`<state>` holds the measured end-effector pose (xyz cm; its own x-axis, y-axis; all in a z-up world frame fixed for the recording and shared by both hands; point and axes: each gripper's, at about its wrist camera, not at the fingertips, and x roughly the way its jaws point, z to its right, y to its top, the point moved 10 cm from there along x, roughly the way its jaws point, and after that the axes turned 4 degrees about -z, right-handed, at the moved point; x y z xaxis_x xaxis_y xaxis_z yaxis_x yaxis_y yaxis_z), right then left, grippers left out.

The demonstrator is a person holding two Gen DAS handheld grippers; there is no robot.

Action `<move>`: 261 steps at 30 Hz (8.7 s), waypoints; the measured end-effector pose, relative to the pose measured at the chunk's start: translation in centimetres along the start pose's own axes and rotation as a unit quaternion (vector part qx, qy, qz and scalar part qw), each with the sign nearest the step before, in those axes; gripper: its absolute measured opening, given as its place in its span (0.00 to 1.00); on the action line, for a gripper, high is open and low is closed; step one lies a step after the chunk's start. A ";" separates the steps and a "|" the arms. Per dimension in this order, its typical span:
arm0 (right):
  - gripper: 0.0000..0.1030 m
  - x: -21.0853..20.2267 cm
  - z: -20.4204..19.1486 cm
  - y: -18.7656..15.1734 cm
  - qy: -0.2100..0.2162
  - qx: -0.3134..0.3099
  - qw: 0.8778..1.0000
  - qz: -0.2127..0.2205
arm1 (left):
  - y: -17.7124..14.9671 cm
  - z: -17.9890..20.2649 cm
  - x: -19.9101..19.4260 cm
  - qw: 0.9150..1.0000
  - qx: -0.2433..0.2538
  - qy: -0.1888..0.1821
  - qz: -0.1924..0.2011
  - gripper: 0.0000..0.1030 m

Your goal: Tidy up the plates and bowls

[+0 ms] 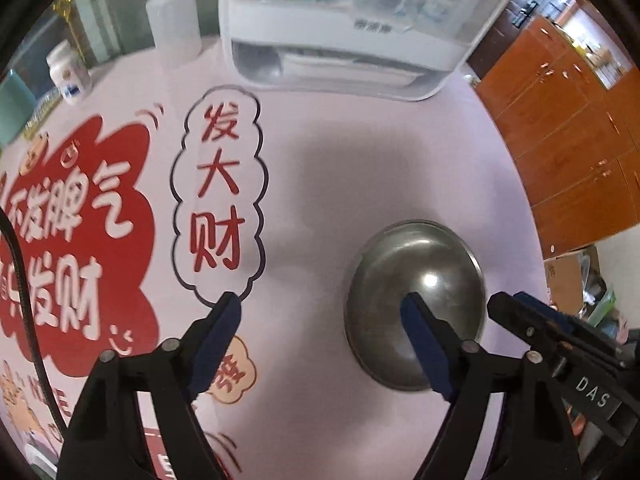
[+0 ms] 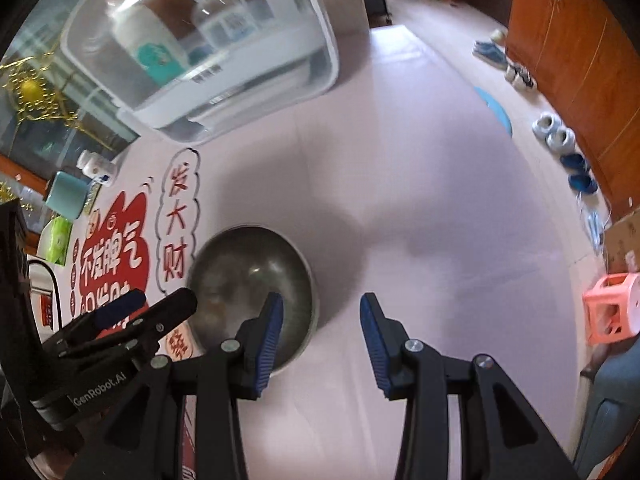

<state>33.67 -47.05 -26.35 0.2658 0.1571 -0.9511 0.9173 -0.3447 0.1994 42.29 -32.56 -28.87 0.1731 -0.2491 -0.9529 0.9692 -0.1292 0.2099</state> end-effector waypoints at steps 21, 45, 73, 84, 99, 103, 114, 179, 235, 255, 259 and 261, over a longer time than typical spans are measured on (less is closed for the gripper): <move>0.06 -1.1 -2.6 -2.9 0.041 0.000 0.998 -0.053 | -3.0 0.8 -0.6 0.995 -0.011 -0.073 -0.062 0.07; 0.07 -16.5 -19.9 -17.7 0.086 -0.122 0.988 0.035 | -17.6 -10.0 -24.6 0.997 0.046 -0.055 0.028 0.09; 0.07 -10.7 -21.4 -32.4 0.068 -0.134 0.988 -0.039 | -33.0 -15.4 -19.7 0.997 0.043 -0.048 -0.047 0.10; 0.07 -6.9 -19.6 -35.2 0.055 -0.124 0.987 -0.085 | -36.2 -15.7 -15.4 0.994 0.042 -0.042 -0.089 0.10; 0.07 -4.1 -19.0 -36.6 0.046 -0.130 0.983 -0.118 | -37.6 -16.4 -12.7 0.993 0.042 -0.022 -0.104 0.10; 0.07 -3.8 -19.1 -36.6 0.040 -0.136 0.983 -0.118 | -37.7 -16.4 -12.5 0.993 0.046 -0.018 -0.103 0.10; 0.08 -3.2 -19.2 -36.5 0.026 -0.146 0.982 -0.119 | -37.1 -16.7 -12.5 0.994 0.053 -0.010 -0.098 0.11; 0.60 -5.6 -18.8 -35.5 0.031 -0.187 0.982 -0.021 | -36.6 -17.7 -14.7 0.996 -0.025 -0.085 -0.016 0.84; 0.30 -3.8 -19.3 -36.5 0.080 -0.179 0.973 -0.122 | -39.0 -17.3 -12.2 0.979 -0.117 -0.138 -0.090 0.39; 0.30 -8.2 -33.4 -37.3 0.122 -0.249 0.958 -0.069 | -37.7 -28.9 -23.7 0.987 -0.128 -0.092 0.039 0.39; 0.30 -6.9 -36.3 -38.6 0.125 -0.217 0.966 -0.069 | -38.6 -32.7 -23.8 0.991 -0.098 -0.088 0.021 0.40; 0.30 -5.8 -37.6 -39.5 0.124 -0.208 0.968 -0.072 | -39.0 -34.6 -23.6 0.994 -0.075 -0.080 0.015 0.40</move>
<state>7.05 0.43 -19.83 0.1422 0.4104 -0.9007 0.9763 0.0919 0.1960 6.45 11.62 -22.18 0.1841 -0.4013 -0.8972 0.9813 0.0229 0.1911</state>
